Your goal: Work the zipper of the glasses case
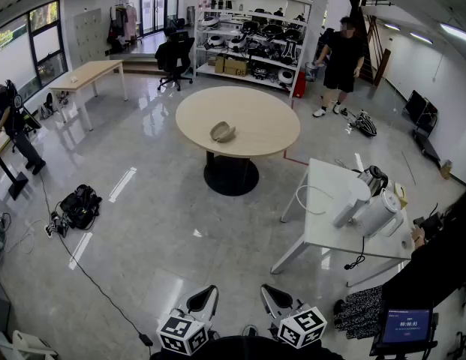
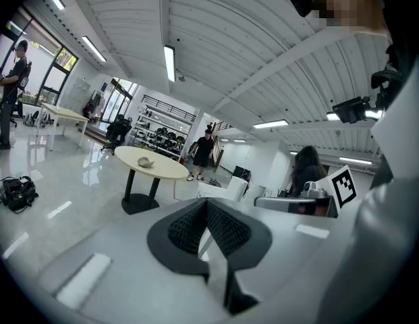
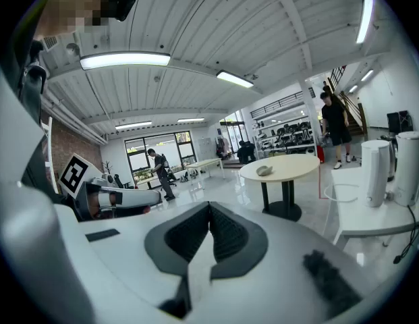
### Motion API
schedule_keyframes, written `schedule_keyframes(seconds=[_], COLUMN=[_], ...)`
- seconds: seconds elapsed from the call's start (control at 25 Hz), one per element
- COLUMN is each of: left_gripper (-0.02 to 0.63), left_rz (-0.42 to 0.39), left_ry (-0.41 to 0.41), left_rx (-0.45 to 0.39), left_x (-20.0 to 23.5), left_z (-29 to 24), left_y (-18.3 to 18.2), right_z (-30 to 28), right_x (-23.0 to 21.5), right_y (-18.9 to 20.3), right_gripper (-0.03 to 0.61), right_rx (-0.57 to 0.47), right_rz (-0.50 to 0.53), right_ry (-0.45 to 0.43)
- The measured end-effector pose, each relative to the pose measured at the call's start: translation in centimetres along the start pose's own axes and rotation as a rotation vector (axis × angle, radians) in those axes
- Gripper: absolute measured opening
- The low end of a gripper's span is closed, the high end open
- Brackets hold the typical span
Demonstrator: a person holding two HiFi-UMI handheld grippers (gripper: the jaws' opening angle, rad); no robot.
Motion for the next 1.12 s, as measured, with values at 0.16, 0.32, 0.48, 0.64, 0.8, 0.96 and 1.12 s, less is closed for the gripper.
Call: schedule_keyframes(seconds=[0.16,0.32,0.48,0.64,0.8,0.96,1.12], left_gripper=[0.005,0.005,0.005,0.005,0.005,0.005,0.005], left_rz=[-0.017,-0.006,0.000,0.030,0.052,0.051,0.033], left_ry=[0.024,0.031,0.030,0.043,0.033,0.022,-0.026], left_rx=[0.016,0.021,-0.011,-0.017,0.021,0.028,0.025], left_x=[0.7,1.0,2.5,4.1,5.2,6.2,7.7], left_z=[0.3,0.5,2.0,3.2,3.0,2.1,1.0], left_y=[0.9,1.0,0.3,0.7,1.5,0.6,-1.3], right_z=[-0.4,-0.5,-1.8,-2.9,-3.7,-5.7,-8.8], right_x=[0.5,0.7,2.8,4.7,4.7,3.9,2.8], right_y=[0.0,-0.2,0.4,1.2,1.7,1.4,0.2], right_gripper=[0.005,0.005,0.005,0.005,0.005,0.005,0.005], right_rx=[0.011,0.023,0.043,0.066,0.078,0.080,0.067], right_rz=[0.002,0.002,0.006,0.018,0.010,-0.002,0.010], right_ry=[-0.002,0.004,0.002,-0.010,-0.008,-0.027,-0.079])
Point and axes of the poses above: the fingertips, and each gripper's own axes: z backward along the fingers, x to its left, y out of its underside, the point moved 1 cm from there along z, backward along the fingers, and after that the axes turned 7 degrees about z, right-handed, at the moved point
